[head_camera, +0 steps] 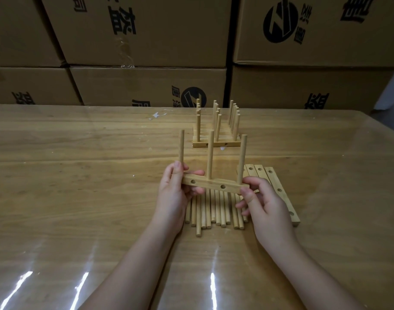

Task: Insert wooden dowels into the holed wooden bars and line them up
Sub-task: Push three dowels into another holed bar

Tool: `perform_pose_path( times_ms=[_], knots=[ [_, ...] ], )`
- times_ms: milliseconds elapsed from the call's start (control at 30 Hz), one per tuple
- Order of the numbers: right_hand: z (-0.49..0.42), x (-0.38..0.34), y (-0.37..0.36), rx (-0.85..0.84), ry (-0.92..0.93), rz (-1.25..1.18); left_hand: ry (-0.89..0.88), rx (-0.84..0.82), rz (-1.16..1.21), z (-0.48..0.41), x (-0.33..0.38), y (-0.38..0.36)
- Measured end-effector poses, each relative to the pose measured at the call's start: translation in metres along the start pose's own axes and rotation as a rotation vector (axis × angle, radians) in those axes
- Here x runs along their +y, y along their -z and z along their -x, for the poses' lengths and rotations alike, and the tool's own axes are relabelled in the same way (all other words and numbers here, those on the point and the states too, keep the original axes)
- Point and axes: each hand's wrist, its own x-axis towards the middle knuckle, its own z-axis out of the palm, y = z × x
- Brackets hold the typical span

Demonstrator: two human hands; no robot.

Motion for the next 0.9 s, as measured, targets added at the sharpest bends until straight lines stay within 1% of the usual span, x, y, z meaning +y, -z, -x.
perform_pose_path(
  times_ms=[133, 233, 367, 433, 600, 767, 900],
  knots=[
    [0.000, 0.001, 0.000, -0.002, -0.012, 0.007, 0.004, -0.021, -0.001, 0.001, 0.001, 0.000],
    [-0.002, 0.002, 0.000, 0.006, -0.035, -0.006, -0.011, -0.024, -0.053, 0.001, -0.001, -0.002],
    [-0.006, 0.004, 0.005, 0.090, -0.079, -0.130, -0.048, -0.052, -0.180, 0.003, -0.005, -0.005],
    [-0.008, 0.005, 0.009, 0.136, -0.099, -0.149, -0.046, -0.075, -0.233, 0.003, -0.006, -0.004],
    [-0.014, 0.010, 0.016, 0.237, -0.099, -0.125, -0.017, -0.020, -0.168, -0.001, -0.005, 0.004],
    [-0.015, 0.015, 0.022, 0.298, -0.094, -0.032, -0.040, -0.033, -0.266, -0.001, -0.009, 0.004],
    [-0.015, 0.020, 0.021, 0.303, -0.097, 0.036, -0.062, -0.040, -0.353, 0.000, -0.009, 0.007]
  ],
)
